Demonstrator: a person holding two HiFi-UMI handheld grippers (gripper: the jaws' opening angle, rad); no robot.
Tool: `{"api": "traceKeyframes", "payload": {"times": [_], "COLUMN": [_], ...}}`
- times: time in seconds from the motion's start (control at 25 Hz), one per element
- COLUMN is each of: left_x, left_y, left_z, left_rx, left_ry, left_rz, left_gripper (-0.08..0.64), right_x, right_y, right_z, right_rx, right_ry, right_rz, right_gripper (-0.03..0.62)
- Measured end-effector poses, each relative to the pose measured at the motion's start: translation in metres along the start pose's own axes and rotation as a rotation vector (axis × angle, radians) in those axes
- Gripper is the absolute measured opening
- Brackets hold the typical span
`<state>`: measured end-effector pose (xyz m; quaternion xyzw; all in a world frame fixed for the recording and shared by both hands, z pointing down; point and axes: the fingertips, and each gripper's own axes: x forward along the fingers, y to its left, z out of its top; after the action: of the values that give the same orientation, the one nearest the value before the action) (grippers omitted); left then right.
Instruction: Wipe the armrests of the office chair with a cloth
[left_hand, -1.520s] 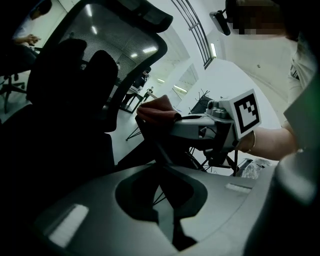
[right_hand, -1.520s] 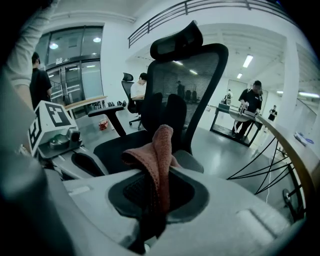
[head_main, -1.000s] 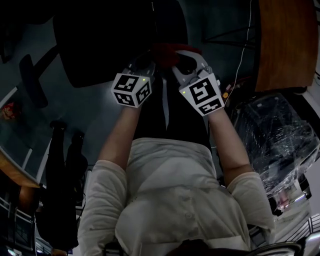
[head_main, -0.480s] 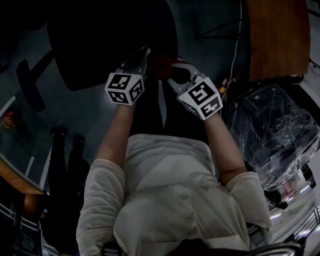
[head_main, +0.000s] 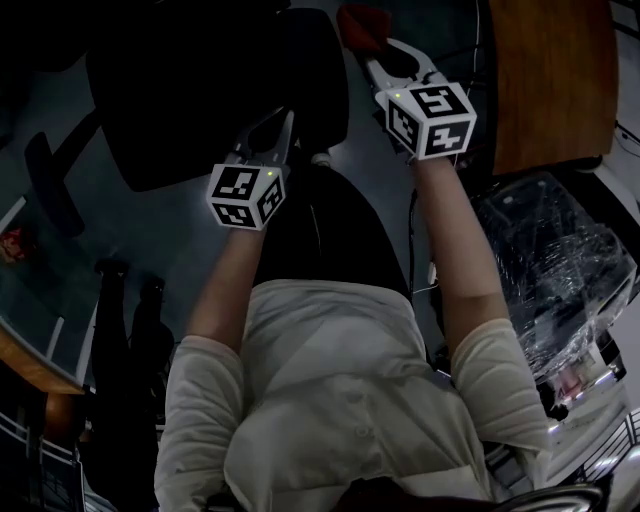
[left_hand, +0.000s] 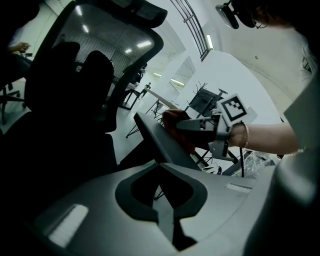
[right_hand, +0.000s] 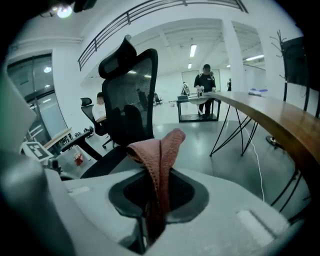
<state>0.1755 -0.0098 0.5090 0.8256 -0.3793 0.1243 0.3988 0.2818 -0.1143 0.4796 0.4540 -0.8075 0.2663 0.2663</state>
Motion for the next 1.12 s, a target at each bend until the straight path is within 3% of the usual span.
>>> {"api": "traceKeyframes", "payload": {"times": [0.24, 0.48, 0.8, 1.12], "left_x": [0.005, 0.007, 0.008, -0.004], "left_y": [-0.004, 0.002, 0.009, -0.004], "left_z": [0.004, 0.006, 0.004, -0.009], "left_rx": [-0.004, 0.020, -0.023, -0.020], "left_ry": [-0.032, -0.042, -0.076, -0.082], "left_rz": [0.011, 0.031, 0.143, 0.166], "left_gripper": [0.005, 0.005, 0.002, 0.002], "right_x": [0.047, 0.042, 0.003, -0.049], "right_y": [-0.004, 0.006, 0.024, 0.054], "right_z": [0.022, 0.014, -0.019, -0.068], "right_rx": [-0.033, 0.077, 0.090, 0.107], "right_ry": [-0.029, -0.041, -0.014, 0.003], "right_rz": [0.139, 0.273, 0.310, 0.342], "right_gripper": [0.043, 0.041, 0.043, 0.043]}}
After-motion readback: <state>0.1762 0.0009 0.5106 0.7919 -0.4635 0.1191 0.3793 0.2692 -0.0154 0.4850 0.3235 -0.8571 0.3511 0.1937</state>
